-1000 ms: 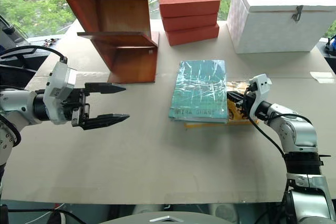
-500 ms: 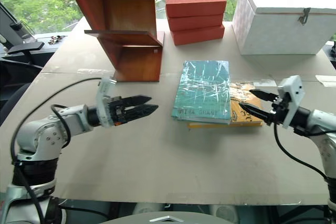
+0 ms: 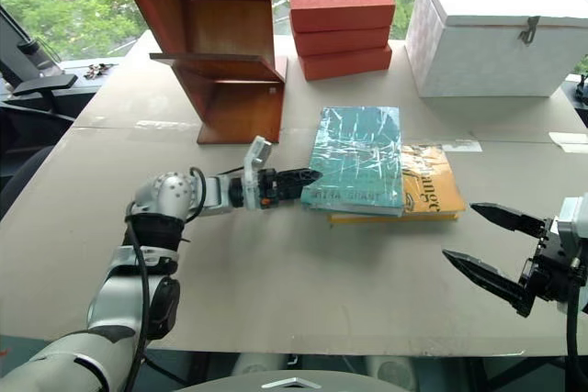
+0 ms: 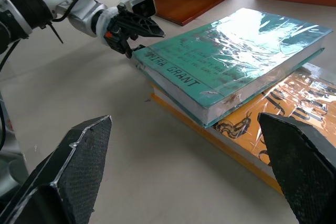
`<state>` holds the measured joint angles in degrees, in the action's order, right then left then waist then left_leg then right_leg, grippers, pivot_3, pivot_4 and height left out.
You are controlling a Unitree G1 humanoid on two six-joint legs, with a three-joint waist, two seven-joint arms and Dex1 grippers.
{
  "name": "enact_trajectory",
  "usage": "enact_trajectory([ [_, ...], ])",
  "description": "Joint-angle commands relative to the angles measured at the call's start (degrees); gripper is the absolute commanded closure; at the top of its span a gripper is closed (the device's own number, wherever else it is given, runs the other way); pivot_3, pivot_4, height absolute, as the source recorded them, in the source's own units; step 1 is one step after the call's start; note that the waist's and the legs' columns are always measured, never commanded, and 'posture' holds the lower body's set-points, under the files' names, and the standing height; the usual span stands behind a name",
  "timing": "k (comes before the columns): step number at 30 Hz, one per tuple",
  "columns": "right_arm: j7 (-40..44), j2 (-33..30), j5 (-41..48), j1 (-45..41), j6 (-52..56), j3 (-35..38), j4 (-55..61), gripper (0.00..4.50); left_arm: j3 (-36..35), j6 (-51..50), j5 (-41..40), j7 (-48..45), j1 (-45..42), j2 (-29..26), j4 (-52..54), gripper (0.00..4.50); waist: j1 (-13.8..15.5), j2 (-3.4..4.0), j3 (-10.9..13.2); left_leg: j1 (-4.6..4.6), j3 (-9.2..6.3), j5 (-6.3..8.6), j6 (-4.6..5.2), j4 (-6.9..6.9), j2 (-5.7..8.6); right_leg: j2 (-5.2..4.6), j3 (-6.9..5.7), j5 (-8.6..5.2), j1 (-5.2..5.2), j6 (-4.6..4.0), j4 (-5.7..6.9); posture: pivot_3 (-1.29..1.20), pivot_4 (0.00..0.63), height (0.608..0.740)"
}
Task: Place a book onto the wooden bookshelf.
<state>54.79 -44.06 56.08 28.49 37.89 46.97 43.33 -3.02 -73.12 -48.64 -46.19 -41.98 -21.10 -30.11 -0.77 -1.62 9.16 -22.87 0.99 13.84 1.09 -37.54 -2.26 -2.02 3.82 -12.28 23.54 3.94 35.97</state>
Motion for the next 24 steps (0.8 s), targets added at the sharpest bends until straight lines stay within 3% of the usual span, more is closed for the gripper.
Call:
enact_trajectory([
  [1, -1.75, 0.29, 1.75, 1.10, -0.87, 3.04, 1.93, 0.00, -0.02, -0.92, 1.45, -2.42, -2.22, 1.69, -4.95, 0.56, 0.06, 0.00, 0.00, 0.00, 0.00, 0.00, 0.00, 0.00, 0.00, 0.00, 0.00, 0.00, 0.00, 0.00, 0.00, 0.00, 0.150, 0.740],
  [10, -4.14, 0.31, 3.56, 0.90, -2.18, 2.58, 1.38, 0.00, -3.32, -3.74, 1.47, -4.99, -2.71, 1.47, -5.08, 4.46, 0.05, -0.03, 0.02, -0.05, -0.03, 0.00, 0.00, 0.00, 0.00, 0.00, -0.01, 0.06, 0.02, -0.11, 0.00, 0.00, 0.150, 0.740],
  [14, -5.32, -0.08, 6.13, -1.50, -2.22, 2.93, -0.82, 0.00, -5.48, -4.68, -0.98, -5.32, -1.17, 0.47, 5.57, 4.46, -0.14, -0.09, 0.08, -0.06, -0.02, 0.00, 0.00, 0.01, -0.01, -0.01, 0.00, 0.06, 0.05, -0.10, 0.00, 0.00, 0.150, 0.740],
  [18, -5.83, -0.98, 8.26, -5.40, -2.57, 2.92, -4.45, 0.00, -1.51, 4.45, 1.40, -8.05, 0.44, -2.76, 25.27, 4.46, 0.04, -0.19, 0.15, -0.11, -0.03, 0.00, -0.01, 0.03, -0.02, -0.02, 0.00, 0.08, 0.09, -0.14, -0.01, 0.00, 0.150, 0.740],
  [24, -9.30, -2.90, 16.39, -15.20, -0.73, -0.18, -9.27, 0.00, -0.08, 10.97, 5.29, -0.29, -6.84, -3.91, 40.20, 4.46, 0.58, -0.19, 0.15, -0.13, 0.01, 0.00, -0.01, 0.00, 0.03, -0.07, 0.04, 0.09, 0.05, -0.13, -0.04, 0.00, 0.150, 0.740],
])
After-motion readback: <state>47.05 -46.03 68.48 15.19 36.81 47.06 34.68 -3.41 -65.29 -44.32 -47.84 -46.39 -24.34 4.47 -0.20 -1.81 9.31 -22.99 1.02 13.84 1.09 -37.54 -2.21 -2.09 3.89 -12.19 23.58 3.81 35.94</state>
